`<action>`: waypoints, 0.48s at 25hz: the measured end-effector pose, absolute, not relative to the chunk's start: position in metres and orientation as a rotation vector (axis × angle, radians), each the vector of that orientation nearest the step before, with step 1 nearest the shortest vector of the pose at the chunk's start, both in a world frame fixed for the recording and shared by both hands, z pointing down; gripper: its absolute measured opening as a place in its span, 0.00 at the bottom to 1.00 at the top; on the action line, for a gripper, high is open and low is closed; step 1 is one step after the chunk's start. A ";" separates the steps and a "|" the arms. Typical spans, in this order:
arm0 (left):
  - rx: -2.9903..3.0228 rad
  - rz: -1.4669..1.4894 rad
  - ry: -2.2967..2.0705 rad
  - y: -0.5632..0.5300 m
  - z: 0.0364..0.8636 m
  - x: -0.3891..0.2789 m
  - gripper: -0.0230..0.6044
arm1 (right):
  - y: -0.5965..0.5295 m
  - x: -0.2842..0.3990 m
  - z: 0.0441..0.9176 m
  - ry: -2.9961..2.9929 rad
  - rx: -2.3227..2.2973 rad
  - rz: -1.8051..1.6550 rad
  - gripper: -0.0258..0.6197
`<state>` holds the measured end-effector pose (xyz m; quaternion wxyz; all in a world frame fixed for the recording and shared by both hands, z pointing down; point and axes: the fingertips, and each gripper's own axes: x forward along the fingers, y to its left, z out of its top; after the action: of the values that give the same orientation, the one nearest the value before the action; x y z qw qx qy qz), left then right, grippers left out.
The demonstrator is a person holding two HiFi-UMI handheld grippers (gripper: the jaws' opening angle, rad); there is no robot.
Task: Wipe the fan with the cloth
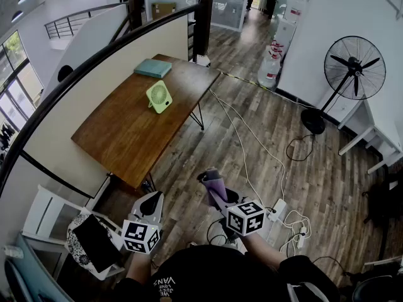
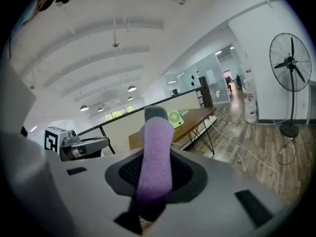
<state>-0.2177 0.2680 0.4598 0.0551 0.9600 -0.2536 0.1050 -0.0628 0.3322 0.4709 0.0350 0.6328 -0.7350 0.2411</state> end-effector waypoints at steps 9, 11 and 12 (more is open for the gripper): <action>2.915 0.298 -0.726 0.268 0.462 -0.232 0.05 | 0.332 -0.078 0.472 -2.271 1.955 0.780 0.19; 2.897 0.292 -0.732 0.263 0.466 -0.233 0.05 | 0.330 -0.079 0.473 -2.270 1.951 0.786 0.19; 2.881 0.287 -0.740 0.260 0.468 -0.232 0.05 | 0.328 -0.079 0.475 -2.269 1.944 0.792 0.19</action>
<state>-0.2319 0.2597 0.4678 0.0764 0.9613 -0.2467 0.0958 -0.0791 0.3283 0.4745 0.0254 0.6288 -0.7338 0.2561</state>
